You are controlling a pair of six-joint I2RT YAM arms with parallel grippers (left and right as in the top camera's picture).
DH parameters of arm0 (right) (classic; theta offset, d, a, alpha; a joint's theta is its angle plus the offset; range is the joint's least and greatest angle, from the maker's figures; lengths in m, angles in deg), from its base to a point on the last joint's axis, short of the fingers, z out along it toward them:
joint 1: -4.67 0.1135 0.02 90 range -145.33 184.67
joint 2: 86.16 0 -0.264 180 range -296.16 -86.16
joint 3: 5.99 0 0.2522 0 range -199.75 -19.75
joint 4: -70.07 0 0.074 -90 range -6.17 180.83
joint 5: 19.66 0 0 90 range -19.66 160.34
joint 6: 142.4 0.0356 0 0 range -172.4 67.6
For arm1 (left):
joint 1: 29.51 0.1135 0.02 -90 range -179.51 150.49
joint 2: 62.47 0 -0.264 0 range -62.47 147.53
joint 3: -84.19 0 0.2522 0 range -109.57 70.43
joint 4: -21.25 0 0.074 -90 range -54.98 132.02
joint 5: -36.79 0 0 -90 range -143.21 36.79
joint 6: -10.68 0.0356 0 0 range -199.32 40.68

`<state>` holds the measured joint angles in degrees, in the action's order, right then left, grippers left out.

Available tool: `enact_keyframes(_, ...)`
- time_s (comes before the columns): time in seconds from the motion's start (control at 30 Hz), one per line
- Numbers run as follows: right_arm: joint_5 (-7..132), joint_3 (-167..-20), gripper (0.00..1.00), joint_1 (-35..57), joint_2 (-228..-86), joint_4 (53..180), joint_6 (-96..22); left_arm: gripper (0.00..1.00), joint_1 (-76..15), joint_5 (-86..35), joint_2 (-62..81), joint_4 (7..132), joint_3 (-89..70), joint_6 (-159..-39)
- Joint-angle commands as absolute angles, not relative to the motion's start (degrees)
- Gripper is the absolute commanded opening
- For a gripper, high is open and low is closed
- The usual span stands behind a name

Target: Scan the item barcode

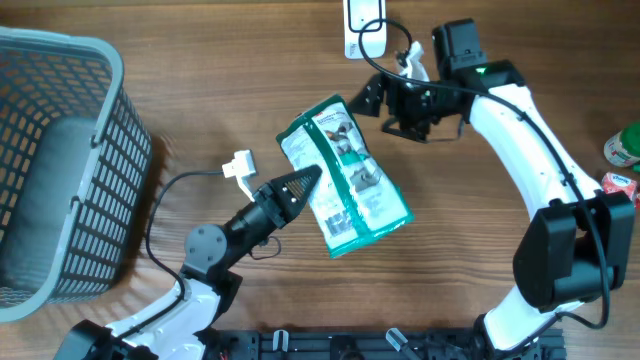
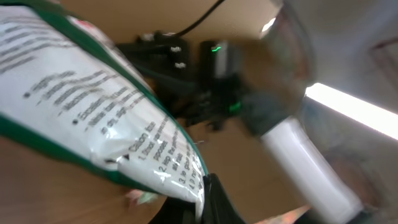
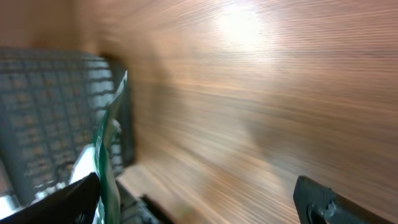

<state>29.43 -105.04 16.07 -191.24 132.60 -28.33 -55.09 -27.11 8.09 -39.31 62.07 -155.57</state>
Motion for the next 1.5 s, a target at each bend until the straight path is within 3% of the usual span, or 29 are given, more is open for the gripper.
enact_keyframes(0.0,28.0,-105.2,1.00,11.9,-191.8,137.8,-35.1,0.04,-51.4,-14.4,8.1,-34.8,62.0,-142.0)
enact_keyframes(0.1,13.4,-105.2,1.00,6.5,-191.8,145.1,-39.1,0.04,-47.7,-14.4,8.1,-33.3,62.0,-139.3)
enact_keyframes(0.43,13.9,-98.8,1.00,4.0,-191.8,147.6,-42.0,0.04,-43.7,-15.0,8.1,-33.3,62.0,-139.5)
enact_keyframes(0.6,13.7,-98.8,0.96,3.9,-188.7,154.3,-51.4,0.04,-43.7,-16.0,8.1,-33.3,62.0,-139.7)
enact_keyframes(0.7,13.8,-98.8,0.91,3.9,-182.4,160.3,-57.0,0.04,-43.7,-16.0,8.1,-33.3,62.0,-139.7)
enact_keyframes(0.87,23.5,-98.8,0.93,3.9,-167.2,161.9,-54.3,0.04,-43.7,-16.2,8.1,-33.3,62.0,-139.7)
enact_keyframes(1.03,24.0,-98.7,1.00,3.9,-158.8,156.5,-51.0,0.04,-43.7,-16.1,8.1,-35.1,62.0,-141.4)
enact_keyframes(1.3,-3.4,-84.5,1.00,4.1,-170.5,139.4,-55.5,0.04,-43.7,-14.6,8.1,-43.3,62.0,-143.3)
enact_keyframes(1.47,-15.7,-83.6,1.00,11.9,-179.4,125.7,-52.3,0.04,-43.7,-14.6,8.1,-43.2,62.0,-144.7)
